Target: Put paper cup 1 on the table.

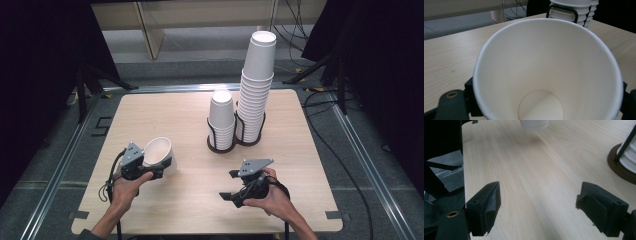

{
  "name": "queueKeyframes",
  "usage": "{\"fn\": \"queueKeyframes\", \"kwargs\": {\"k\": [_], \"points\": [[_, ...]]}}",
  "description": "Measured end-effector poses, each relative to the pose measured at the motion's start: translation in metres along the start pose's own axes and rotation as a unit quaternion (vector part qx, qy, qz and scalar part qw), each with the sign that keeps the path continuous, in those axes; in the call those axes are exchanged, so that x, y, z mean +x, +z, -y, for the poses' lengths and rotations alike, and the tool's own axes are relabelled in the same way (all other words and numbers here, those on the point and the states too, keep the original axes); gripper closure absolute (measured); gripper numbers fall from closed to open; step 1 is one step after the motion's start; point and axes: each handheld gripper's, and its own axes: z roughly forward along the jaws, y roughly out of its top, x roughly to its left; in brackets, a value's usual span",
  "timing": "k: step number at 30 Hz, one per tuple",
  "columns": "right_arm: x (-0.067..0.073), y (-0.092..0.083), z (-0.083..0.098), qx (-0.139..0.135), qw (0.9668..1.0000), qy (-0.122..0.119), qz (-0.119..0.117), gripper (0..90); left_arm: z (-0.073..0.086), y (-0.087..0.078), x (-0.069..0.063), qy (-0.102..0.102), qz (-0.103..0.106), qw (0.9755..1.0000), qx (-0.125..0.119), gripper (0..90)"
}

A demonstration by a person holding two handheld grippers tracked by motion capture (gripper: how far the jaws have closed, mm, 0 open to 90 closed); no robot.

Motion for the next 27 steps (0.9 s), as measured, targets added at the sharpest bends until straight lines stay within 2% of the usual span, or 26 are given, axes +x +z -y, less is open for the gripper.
{"fn": "queueKeyframes", "kwargs": {"k": [5, 6, 7, 9, 12, 15, 17, 18, 21, 22, 24, 25, 27], "points": [[0.0, -0.002, 0.003, 0.002, 1.0, 0.002, 0.003, 18.9, -0.006, 0.01, 0.011, -0.006, -0.011, 0.9999, 0.003, 17.6], [0.0, -0.003, 0.003, 0.0, 1.0, 0.002, 0.005, 18.9, -0.01, 0.016, 0.017, -0.005, -0.021, 0.9997, 0.005, 17.5], [0.0, -0.003, 0.004, 0.002, 1.0, 0.008, 0.003, 18.9, -0.011, 0.019, 0.02, -0.006, -0.025, 0.9997, 0.005, 17.5], [-0.001, -0.004, 0.004, 0.001, 1.0, 0.006, 0.003, 18.9, -0.012, 0.022, 0.023, -0.008, -0.028, 0.9995, 0.007, 17.3], [-0.002, -0.005, 0.006, 0.002, 1.0, 0.007, 0.001, 18.9, -0.016, 0.033, 0.035, -0.006, -0.047, 0.9988, 0.004, 17.2], [-0.002, -0.005, 0.007, 0.003, 0.9999, 0.01, 0.002, 18.9, -0.018, 0.039, 0.043, 0.002, -0.066, 0.9977, 0.012, 17.2], [-0.002, -0.005, 0.007, 0.003, 1.0, 0.009, 0.001, 18.9, -0.019, 0.042, 0.045, 0.002, -0.07, 0.9975, 0.013, 17.1], [-0.003, -0.005, 0.007, 0.001, 1.0, 0.006, 0.003, 18.9, -0.02, 0.046, 0.05, 0.005, -0.081, 0.9966, 0.015, 17.0], [-0.004, -0.006, 0.007, 0.001, 1.0, 0.007, 0.003, 18.9, -0.021, 0.049, 0.054, 0.004, -0.087, 0.9961, 0.015, 16.7], [-0.004, -0.005, 0.008, 0.002, 1.0, 0.006, 0.003, 18.9, -0.022, 0.053, 0.057, 0.01, -0.097, 0.9951, 0.016, 16.7], [-0.004, -0.005, 0.008, 0.003, 1.0, 0.008, 0.003, 18.9, -0.022, 0.054, 0.06, 0.008, -0.101, 0.9948, 0.014, 16.7], [-0.004, -0.005, 0.008, 0.004, 0.9999, 0.011, 0.001, 18.9, -0.022, 0.057, 0.062, -0.002, -0.104, 0.9944, 0.018, 16.6], [-0.004, -0.005, 0.008, 0.002, 1.0, 0.006, 0.004, 19.0, -0.022, 0.06, 0.066, 0.003, -0.112, 0.9935, 0.017, 16.4]]}}
